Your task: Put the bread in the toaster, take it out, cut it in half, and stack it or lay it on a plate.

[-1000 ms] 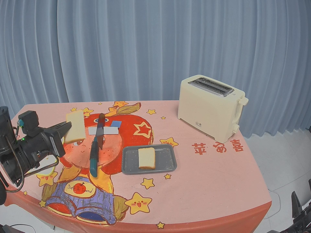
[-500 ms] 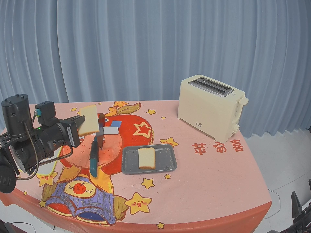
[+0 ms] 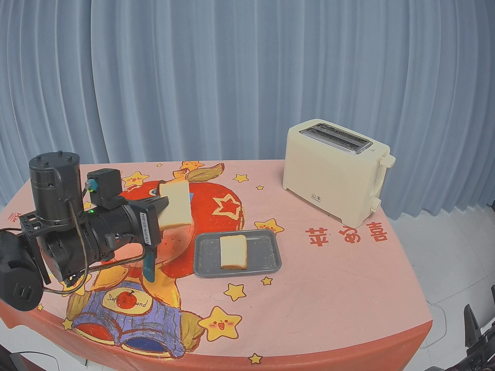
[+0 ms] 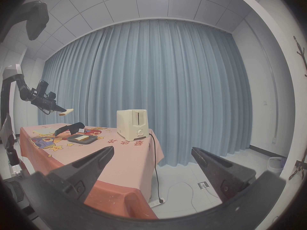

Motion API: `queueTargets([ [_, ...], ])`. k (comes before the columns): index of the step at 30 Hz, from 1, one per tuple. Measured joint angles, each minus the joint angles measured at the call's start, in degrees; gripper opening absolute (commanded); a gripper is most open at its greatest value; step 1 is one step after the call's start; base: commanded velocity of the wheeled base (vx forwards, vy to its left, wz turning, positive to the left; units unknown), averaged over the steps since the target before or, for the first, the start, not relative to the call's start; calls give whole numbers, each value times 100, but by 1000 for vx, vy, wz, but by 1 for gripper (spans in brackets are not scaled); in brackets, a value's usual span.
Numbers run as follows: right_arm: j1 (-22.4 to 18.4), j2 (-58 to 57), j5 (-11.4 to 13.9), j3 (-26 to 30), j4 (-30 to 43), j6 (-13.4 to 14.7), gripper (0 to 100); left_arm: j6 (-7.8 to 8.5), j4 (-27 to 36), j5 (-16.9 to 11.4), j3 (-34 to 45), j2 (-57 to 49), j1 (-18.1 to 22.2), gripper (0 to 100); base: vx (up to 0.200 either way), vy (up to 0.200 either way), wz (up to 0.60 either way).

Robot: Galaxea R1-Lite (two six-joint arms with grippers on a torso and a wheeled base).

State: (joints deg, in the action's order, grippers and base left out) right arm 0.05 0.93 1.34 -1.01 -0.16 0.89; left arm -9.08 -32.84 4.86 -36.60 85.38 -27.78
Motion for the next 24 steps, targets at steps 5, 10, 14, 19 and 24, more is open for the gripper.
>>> queueTargets([
  [5,0,0,0,0,0,0,100,-151,2,38,-183,218,-85,0,0,0,0],
  [10,0,0,2,0,0,0,100,-169,74,46,-441,469,-110,0,0,0,0],
  [14,0,0,2,0,0,-2,100,-187,419,44,-585,574,-129,0,0,0,0],
  [19,0,0,2,0,0,0,100,-347,761,35,-874,664,-195,0,0,0,0],
  [24,0,0,2,0,0,0,100,-497,813,39,-1089,847,-280,0,0,0,0],
])
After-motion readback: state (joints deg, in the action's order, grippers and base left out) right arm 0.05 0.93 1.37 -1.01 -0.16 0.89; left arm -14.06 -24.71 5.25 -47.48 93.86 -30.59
